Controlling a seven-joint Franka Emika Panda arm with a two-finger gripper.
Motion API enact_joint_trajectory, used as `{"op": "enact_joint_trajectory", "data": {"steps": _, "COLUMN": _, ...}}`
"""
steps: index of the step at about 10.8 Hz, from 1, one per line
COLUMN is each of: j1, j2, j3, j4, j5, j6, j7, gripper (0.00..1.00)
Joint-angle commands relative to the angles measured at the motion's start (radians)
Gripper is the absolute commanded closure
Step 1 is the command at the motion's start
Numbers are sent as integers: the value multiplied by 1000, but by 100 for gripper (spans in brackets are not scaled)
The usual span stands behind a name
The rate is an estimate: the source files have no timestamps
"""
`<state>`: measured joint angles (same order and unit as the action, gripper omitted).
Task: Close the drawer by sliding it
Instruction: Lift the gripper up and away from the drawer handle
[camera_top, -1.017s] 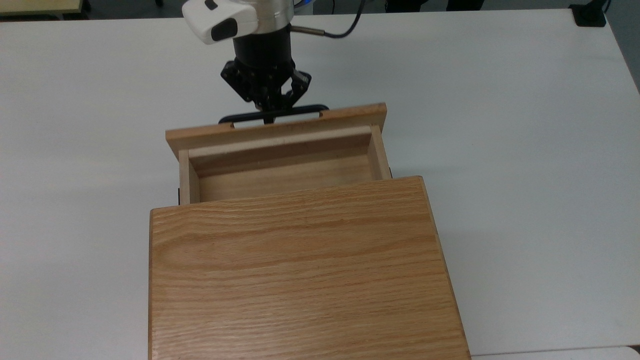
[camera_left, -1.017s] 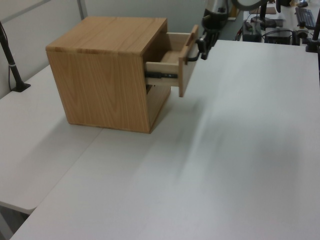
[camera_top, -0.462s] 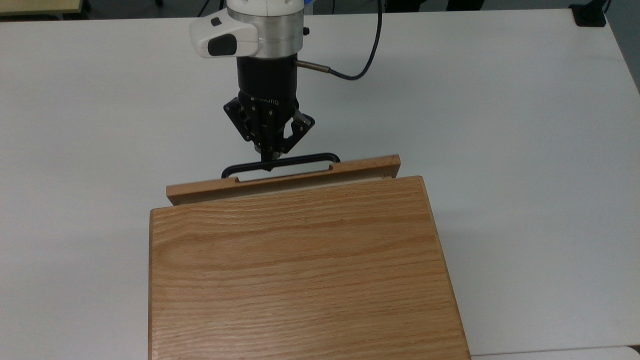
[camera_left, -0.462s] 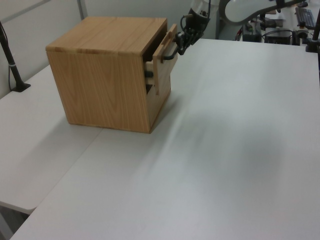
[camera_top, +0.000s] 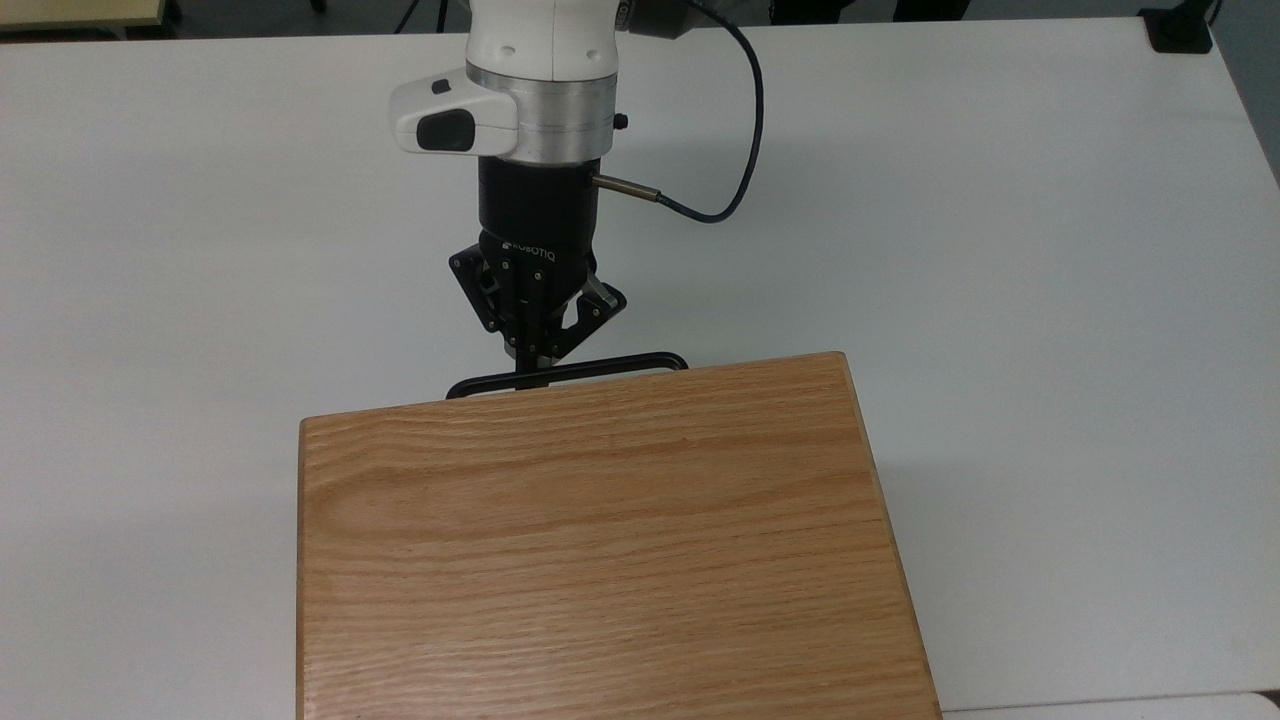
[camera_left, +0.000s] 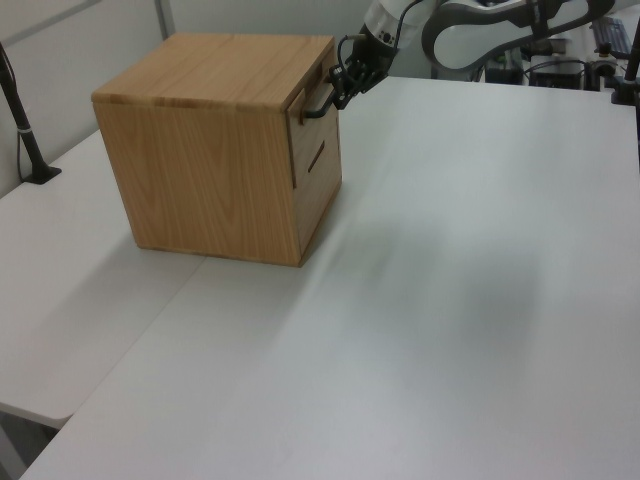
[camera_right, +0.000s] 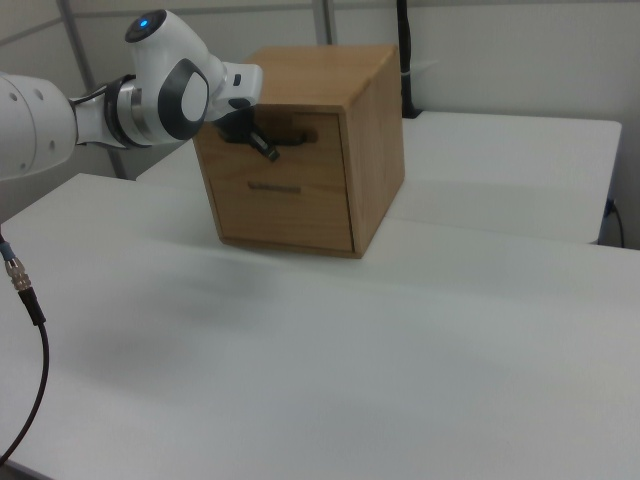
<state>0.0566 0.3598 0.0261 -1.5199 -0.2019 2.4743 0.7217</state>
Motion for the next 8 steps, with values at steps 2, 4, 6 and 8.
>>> {"op": "enact_joint_trajectory", "data": {"steps": 2, "j1": 0, "j2": -22, "j3": -8, "j4": 6, "j5": -27, "j6": -1, "j7": -8, "gripper": 93}}
{"op": "enact_joint_trajectory", "data": {"steps": 4, "j1": 3, "j2": -96, "j3": -6, "j4": -20, "j5": -13, "j6": -238, "j7": -141, "gripper": 93}}
{"op": "enact_joint_trajectory", "data": {"steps": 6, "j1": 9, "j2": -160, "j3": 4, "j4": -17, "j5": -8, "j6": -476, "j7": -200, "gripper": 94}}
{"op": "enact_joint_trajectory", "data": {"steps": 8, "j1": 5, "j2": -221, "j3": 26, "j4": -20, "j5": -2, "j6": -651, "j7": -206, "gripper": 95}}
